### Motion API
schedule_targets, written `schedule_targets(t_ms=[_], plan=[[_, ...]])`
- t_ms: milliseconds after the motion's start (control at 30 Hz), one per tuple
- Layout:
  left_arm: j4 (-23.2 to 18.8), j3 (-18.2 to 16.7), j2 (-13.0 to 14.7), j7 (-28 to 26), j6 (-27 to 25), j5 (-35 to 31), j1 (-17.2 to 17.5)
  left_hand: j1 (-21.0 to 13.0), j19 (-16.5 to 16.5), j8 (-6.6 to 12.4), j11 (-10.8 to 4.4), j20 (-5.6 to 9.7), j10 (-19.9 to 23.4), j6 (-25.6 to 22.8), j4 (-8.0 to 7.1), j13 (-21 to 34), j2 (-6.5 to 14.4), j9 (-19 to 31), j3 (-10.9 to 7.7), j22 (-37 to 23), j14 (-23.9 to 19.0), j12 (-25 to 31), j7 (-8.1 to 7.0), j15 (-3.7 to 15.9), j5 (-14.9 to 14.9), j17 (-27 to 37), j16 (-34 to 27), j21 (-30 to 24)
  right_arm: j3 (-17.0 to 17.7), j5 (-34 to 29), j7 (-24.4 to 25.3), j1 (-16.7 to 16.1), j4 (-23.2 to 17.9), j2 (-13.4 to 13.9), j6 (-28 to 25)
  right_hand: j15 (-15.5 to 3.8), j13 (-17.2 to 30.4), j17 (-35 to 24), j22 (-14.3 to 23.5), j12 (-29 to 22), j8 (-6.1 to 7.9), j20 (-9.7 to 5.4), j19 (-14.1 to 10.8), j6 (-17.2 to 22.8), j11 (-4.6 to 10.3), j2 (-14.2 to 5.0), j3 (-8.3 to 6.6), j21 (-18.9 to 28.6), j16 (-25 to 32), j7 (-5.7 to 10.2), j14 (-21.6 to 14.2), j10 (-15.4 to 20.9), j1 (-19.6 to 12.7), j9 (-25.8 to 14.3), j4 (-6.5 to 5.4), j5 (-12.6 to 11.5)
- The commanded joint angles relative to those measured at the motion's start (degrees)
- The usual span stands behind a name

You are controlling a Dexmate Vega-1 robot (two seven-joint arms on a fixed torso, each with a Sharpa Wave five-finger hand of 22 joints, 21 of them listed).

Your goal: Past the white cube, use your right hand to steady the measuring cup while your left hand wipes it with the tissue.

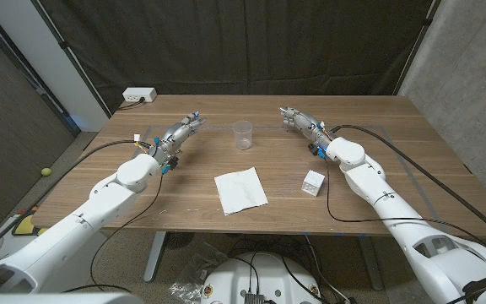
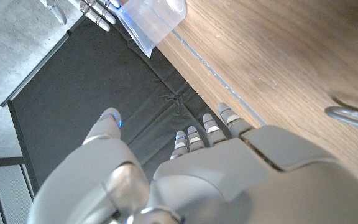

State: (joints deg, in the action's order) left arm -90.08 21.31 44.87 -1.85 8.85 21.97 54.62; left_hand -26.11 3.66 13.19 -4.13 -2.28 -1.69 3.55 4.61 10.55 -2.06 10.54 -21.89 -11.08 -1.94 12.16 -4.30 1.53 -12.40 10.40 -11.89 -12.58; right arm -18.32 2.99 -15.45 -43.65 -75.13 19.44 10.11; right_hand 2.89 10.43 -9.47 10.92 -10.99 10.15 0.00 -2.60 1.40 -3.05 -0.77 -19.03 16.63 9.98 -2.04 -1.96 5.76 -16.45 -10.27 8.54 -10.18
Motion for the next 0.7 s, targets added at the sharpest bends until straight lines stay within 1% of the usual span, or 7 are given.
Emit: schedule_targets(t_ms=[33,67,333,433,467,533,700], plan=[[-4.6,-0.6,4.8,1.0,-1.4,-3.2,2.1,-1.1,0.2,0.44,0.11,-0.51,1.1,-0.9,0.62,0.3,-0.3,0.3,-0.02,-0.2,-0.8,0.5,0.06,0.07,0.0,0.3,-0.3,-0.6,-3.9,-3.4,3.9,-1.3,-4.1,2.2,-0.7,0.27,0.0,-0.3,-0.1,0.2,-0.03,-0.16,-0.1,-1.1,-0.16,0.82,0.12,-0.1,0.1,-0.67,0.2,-0.6,-0.8,-0.3,0.47,-0.5],[-5.1,-0.6,5.6,1.3,-1.5,-3.8,2.3,-1.2,0.2,0.46,0.2,-0.58,1.1,-1.0,0.73,0.3,-0.3,0.3,-0.02,-0.2,-0.9,0.5,0.07,0.05,0.0,0.3,-0.3,-0.6,-4.4,-4.1,4.6,-1.5,-4.7,2.4,-1.2,0.25,0.0,-0.3,-0.1,0.2,-0.01,-0.16,-0.1,-1.1,-0.24,0.87,0.13,-0.1,0.1,-0.7,0.2,-0.7,-0.9,-0.3,0.51,-0.5],[-6.8,-1.3,8.1,2.0,-1.1,-5.2,3.7,-2.2,-0.1,0.35,0.81,-1.02,1.6,-1.2,1.46,0.3,-1.1,0.3,0.19,-0.2,-0.8,0.5,0.53,0.01,-0.1,0.4,-0.1,-0.5,-7.4,-6.4,6.9,-1.0,-7.0,3.8,-3.2,0.35,0.1,-0.3,-0.2,0.3,0.12,0.27,-0.3,-2.4,0.06,1.89,0.26,-0.4,0.2,-1.32,0.4,-1.8,-2.6,-0.3,1.16,-1.1],[-7.3,-1.4,9.0,2.7,-0.9,-5.6,4.1,-2.5,-0.3,0.25,0.85,-1.31,1.5,-1.1,1.74,0.4,-1.6,0.3,0.38,-0.3,-0.7,0.4,0.71,-0.02,-0.1,0.4,0.0,-0.4,-8.7,-7.5,7.9,-0.6,-7.4,4.2,-3.9,0.33,0.1,-0.3,-0.2,0.4,0.23,0.34,-0.5,-2.6,-0.15,2.27,0.34,-0.5,0.2,-1.51,0.4,-2.5,-3.1,-0.3,1.3,-1.3],[-7.4,-1.4,9.4,3.1,-0.8,-5.8,4.1,-2.6,-0.3,0.21,0.62,-1.32,1.2,-1.1,1.91,0.4,-1.9,0.3,0.52,-0.3,-0.7,0.3,0.66,0.06,-0.2,0.4,0.0,-0.4,-9.0,-7.8,8.1,-0.4,-7.5,4.3,-4.2,0.33,0.1,-0.3,-0.2,0.4,0.19,0.36,-0.5,-2.9,-0.14,2.41,0.37,-0.5,0.2,-1.6,0.4,-2.6,-3.4,-0.3,1.34,-1.4],[-7.4,-1.3,10.1,4.5,-0.6,-5.7,4.0,-3.1,-0.7,-0.11,0.83,-1.36,0.5,-0.6,2.34,0.4,-2.8,0.4,0.91,-0.3,-0.2,0.0,0.49,-0.11,-0.3,0.5,0.3,-0.3,-9.8,-8.3,8.5,-0.1,-7.7,4.5,-4.7,0.32,0.1,-0.3,-0.2,0.5,0.22,0.38,-0.5,-3.1,-0.23,2.62,0.41,-0.6,0.2,-1.66,0.4,-3.0,-3.7,-0.3,1.41,-1.5],[-7.6,-0.9,11.7,7.2,0.1,-5.6,3.8,-3.6,-1.4,-0.66,0.86,-1.45,-0.8,0.3,2.74,0.5,-3.8,0.4,1.42,-0.4,1.1,-0.5,0.56,-0.27,-0.6,0.7,0.8,-0.1,-11.8,-9.8,9.7,0.6,-8.2,5.1,-5.4,0.23,0.1,-0.3,-0.2,0.5,0.3,0.28,-0.6,-3.5,-0.14,3.11,0.51,-0.7,0.2,-1.97,0.6,-3.6,-4.6,-0.3,1.5,-1.8]])
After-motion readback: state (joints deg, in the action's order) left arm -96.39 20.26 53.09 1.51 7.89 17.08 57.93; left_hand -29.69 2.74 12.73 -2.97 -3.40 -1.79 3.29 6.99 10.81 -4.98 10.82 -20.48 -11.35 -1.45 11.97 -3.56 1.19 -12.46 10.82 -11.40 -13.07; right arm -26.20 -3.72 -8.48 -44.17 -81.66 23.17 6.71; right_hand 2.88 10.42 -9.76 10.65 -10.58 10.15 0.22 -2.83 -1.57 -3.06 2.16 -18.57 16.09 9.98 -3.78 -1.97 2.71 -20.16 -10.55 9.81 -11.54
